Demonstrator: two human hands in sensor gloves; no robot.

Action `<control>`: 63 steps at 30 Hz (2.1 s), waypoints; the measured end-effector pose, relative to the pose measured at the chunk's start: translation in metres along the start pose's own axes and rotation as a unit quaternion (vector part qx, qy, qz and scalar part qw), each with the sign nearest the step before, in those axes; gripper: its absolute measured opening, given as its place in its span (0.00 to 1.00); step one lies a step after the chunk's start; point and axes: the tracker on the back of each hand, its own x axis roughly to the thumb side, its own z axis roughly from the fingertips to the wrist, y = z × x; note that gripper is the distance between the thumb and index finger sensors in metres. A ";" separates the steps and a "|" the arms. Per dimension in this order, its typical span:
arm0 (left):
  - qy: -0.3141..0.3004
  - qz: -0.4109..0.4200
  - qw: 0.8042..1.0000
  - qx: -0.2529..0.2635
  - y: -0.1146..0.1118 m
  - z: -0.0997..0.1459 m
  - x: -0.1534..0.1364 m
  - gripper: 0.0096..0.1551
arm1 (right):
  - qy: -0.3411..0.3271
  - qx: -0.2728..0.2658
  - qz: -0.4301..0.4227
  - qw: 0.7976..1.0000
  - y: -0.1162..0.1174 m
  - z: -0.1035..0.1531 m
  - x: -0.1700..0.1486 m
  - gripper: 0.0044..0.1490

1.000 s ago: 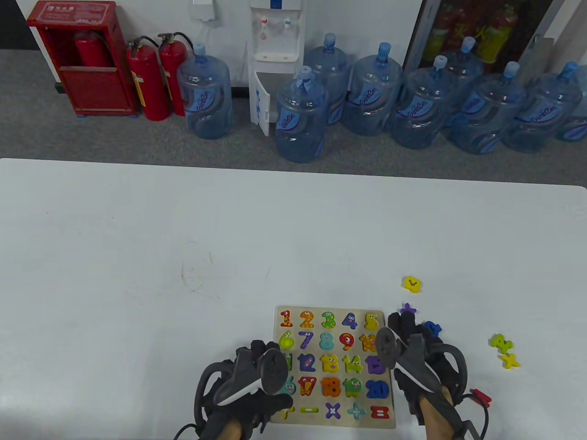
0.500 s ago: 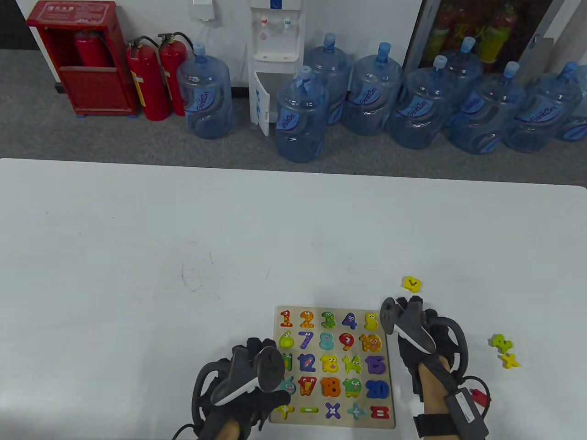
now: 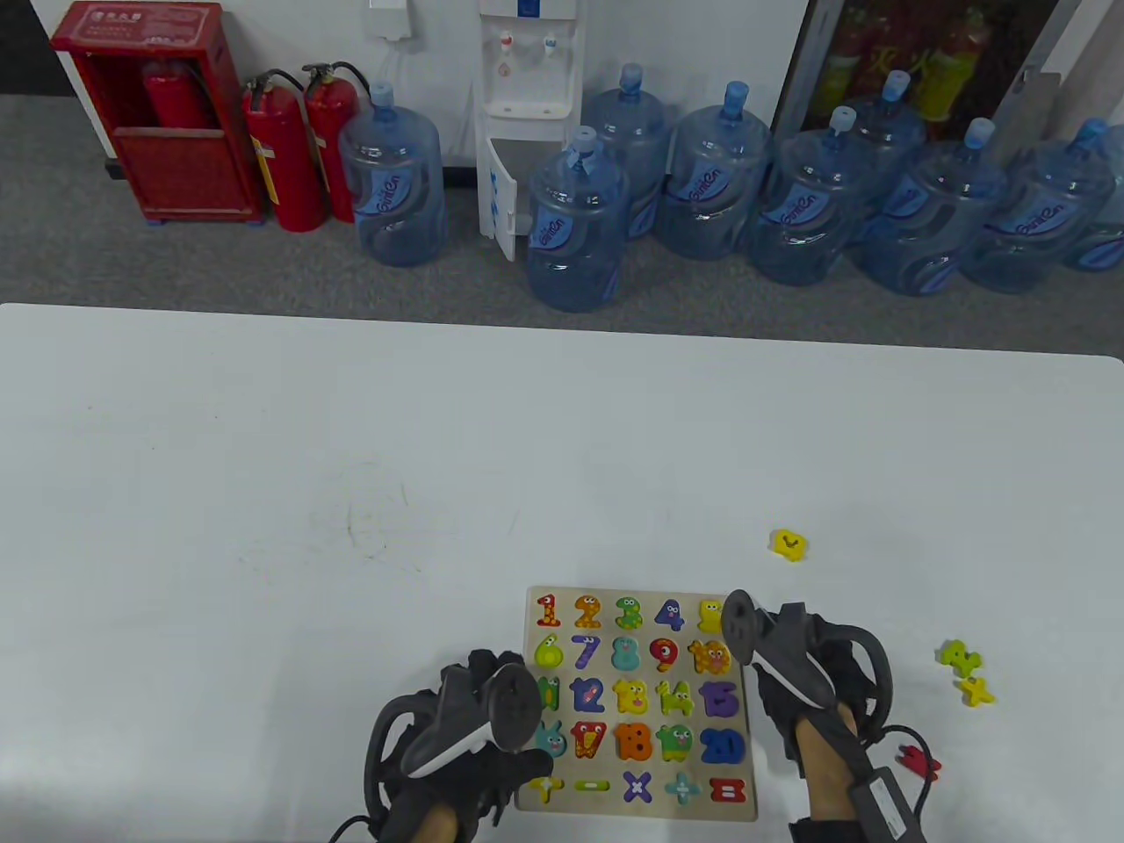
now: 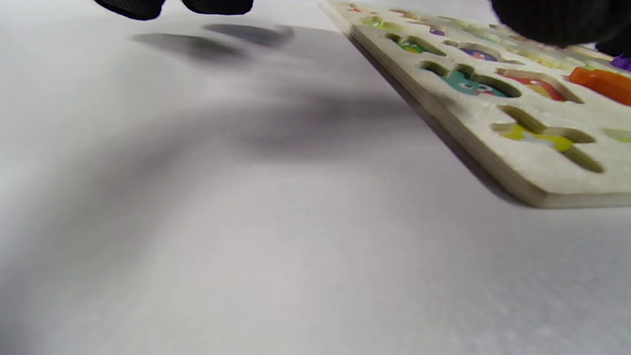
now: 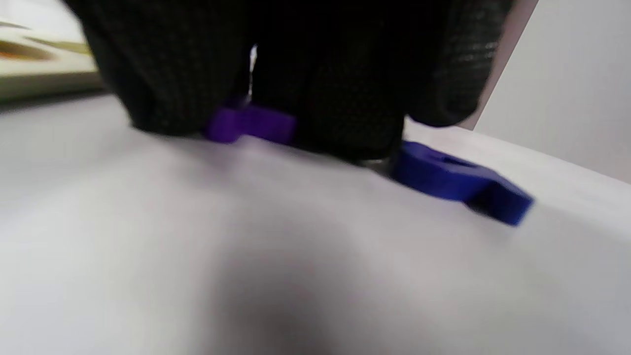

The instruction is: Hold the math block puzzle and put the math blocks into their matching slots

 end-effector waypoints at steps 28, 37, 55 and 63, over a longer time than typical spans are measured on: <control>-0.025 -0.010 1.000 0.002 0.000 0.004 0.008 0.60 | 0.008 -0.008 -0.055 0.998 0.005 0.032 -0.004 0.34; -0.027 -0.010 1.000 0.005 0.000 0.004 0.007 0.60 | -0.011 -0.017 -0.075 0.997 0.006 0.035 -0.006 0.37; -0.029 -0.009 1.000 0.004 -0.001 0.003 0.006 0.59 | 0.004 -0.012 -0.060 0.998 0.007 0.035 -0.007 0.38; -0.031 -0.009 0.999 0.005 -0.002 0.003 0.007 0.59 | -0.069 -0.047 -0.111 0.990 -0.011 0.049 0.003 0.37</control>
